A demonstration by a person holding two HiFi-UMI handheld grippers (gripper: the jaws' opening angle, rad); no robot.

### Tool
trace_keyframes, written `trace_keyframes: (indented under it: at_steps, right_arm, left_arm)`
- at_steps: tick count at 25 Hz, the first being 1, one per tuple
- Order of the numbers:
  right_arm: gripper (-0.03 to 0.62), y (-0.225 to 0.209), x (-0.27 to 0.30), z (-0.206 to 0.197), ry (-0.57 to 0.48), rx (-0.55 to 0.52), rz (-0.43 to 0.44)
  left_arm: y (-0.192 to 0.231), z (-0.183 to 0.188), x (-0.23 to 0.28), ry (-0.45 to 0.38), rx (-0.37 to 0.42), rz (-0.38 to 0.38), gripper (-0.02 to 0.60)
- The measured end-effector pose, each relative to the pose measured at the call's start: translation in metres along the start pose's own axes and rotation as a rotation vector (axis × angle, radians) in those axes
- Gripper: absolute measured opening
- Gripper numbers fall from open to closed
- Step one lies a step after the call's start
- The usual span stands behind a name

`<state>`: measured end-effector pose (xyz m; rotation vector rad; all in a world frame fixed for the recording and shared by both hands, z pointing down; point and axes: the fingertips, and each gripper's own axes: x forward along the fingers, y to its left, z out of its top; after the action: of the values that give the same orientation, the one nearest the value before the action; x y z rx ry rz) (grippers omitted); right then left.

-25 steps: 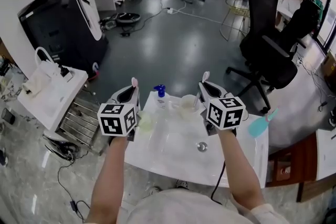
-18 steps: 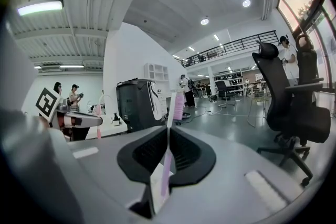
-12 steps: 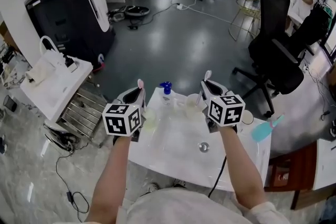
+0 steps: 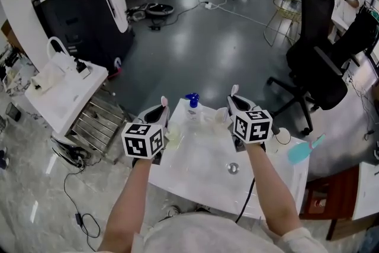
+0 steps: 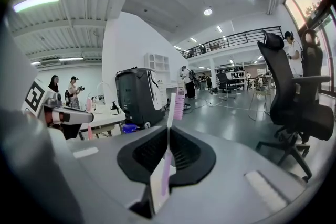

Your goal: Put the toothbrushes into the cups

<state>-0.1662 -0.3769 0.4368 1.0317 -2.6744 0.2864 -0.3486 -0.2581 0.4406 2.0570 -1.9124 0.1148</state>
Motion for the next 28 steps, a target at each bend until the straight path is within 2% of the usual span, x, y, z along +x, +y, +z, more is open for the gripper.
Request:
trace_keyframes:
  at_steps: [17,28]
  right_arm:
    - [0.017,-0.002,0.019,-0.051,0.092,0.009,-0.036]
    - [0.018,-0.001,0.019,-0.061,0.109,0.006,-0.055]
  left_arm:
    - [0.002,-0.041,0.01,0.064,-0.018,-0.023,0.015]
    - [0.001,-0.053,0.01,0.079,-0.021,-0.028,0.017]
